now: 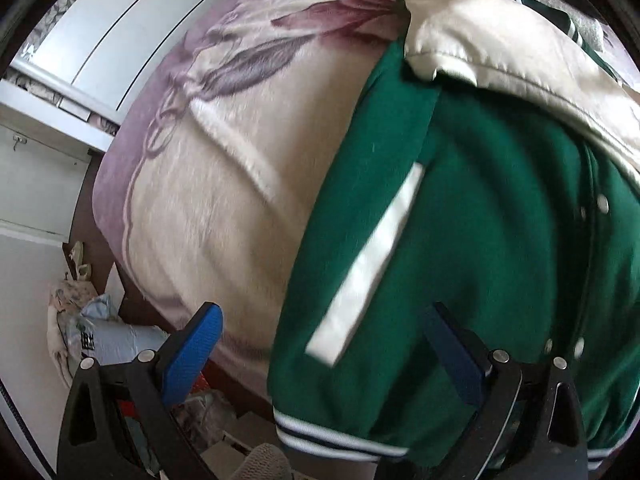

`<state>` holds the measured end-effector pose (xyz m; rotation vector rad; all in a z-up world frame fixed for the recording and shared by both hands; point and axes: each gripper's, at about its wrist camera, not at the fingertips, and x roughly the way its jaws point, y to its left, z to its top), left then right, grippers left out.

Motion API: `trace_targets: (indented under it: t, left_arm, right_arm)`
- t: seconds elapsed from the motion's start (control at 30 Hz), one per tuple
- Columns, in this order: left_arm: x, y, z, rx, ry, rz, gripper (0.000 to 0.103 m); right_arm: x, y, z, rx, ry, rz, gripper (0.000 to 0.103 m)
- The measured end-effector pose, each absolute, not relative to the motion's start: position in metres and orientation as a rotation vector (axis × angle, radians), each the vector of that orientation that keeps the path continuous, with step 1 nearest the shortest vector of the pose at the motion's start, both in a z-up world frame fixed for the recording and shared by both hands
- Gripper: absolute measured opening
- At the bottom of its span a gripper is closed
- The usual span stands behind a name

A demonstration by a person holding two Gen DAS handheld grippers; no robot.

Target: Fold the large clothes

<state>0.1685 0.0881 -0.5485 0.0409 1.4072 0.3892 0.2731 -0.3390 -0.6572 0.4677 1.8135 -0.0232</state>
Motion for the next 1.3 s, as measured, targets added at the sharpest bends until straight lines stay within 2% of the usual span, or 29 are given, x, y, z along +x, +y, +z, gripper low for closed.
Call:
trace_targets:
  t: [0.07, 0.1, 0.13, 0.17, 0.23, 0.37, 0.43, 0.47, 0.5, 0.57, 0.7, 0.83, 0.9, 1.0, 1.13, 1.17, 1.2, 1.3]
  left_arm:
    - [0.158, 0.086, -0.554, 0.034, 1.415, 0.382, 0.103]
    - [0.152, 0.082, -0.556, 0.027, 1.418, 0.383, 0.103]
    - [0.149, 0.079, -0.557, 0.020, 1.421, 0.382, 0.103]
    - [0.145, 0.074, -0.558, 0.014, 1.418, 0.380, 0.103]
    - [0.138, 0.065, -0.556, 0.025, 1.408, 0.382, 0.103]
    - [0.130, 0.031, -0.547, 0.063, 1.395, 0.370, 0.103]
    - [0.127, 0.006, -0.538, 0.094, 1.379, 0.366, 0.103]
    - [0.126, -0.011, -0.531, 0.121, 1.363, 0.378, 0.103]
    - [0.125, -0.021, -0.528, 0.139, 1.356, 0.386, 0.103]
    - [0.125, -0.049, -0.522, 0.173, 1.341, 0.430, 0.103]
    - [0.126, -0.097, -0.531, 0.128, 1.304, 0.542, 0.103]
    - [0.139, -0.118, -0.564, 0.071, 1.352, 0.641, 0.103]
    - [0.144, -0.120, -0.575, -0.011, 1.386, 0.663, 0.103]
    - [0.151, -0.125, -0.579, -0.075, 1.398, 0.678, 0.103]
    - [0.157, -0.135, -0.575, -0.025, 1.405, 0.669, 0.103]
    - [0.157, -0.137, -0.573, -0.013, 1.407, 0.661, 0.103]
    - [0.156, -0.142, -0.572, -0.008, 1.408, 0.656, 0.103]
    - [0.151, -0.151, -0.564, -0.001, 1.415, 0.627, 0.103]
  right_arm:
    - [0.238, -0.334, -0.670, 0.479, 1.919, -0.004, 0.064]
    - [0.225, -0.333, -0.676, 0.478, 1.950, -0.010, 0.045]
    - [0.207, -0.332, -0.685, 0.471, 1.983, -0.012, 0.019]
    - [0.197, -0.330, -0.691, 0.449, 2.007, -0.009, 0.005]
    - [0.180, -0.342, -0.698, 0.319, 1.983, -0.116, 0.000]
    - [0.175, -0.370, -0.702, 0.463, 2.011, -0.054, 0.002]
    - [0.193, -0.385, -0.679, 0.546, 1.974, 0.016, 0.024]
    - [0.208, -0.400, -0.661, 0.604, 1.938, 0.031, 0.054]
    - [0.218, -0.410, -0.651, 0.644, 1.908, 0.037, 0.063]
    - [0.268, -0.443, -0.620, 0.739, 1.802, 0.067, 0.063]
    - [0.387, -0.481, -0.592, 0.717, 1.659, 0.186, 0.063]
    - [0.516, -0.503, -0.614, 0.646, 1.565, 0.256, 0.063]
    - [0.558, -0.520, -0.640, 0.696, 1.580, 0.287, 0.063]
    - [0.599, -0.470, -0.669, 0.785, 1.633, 0.361, 0.063]
    - [0.631, -0.418, -0.721, 0.855, 1.817, 0.401, 0.065]
    - [0.631, -0.408, -0.734, 0.851, 1.862, 0.389, 0.052]
    - [0.628, -0.401, -0.739, 0.794, 1.878, 0.350, 0.020]
    - [0.629, -0.385, -0.710, 0.460, 1.804, 0.352, 0.010]
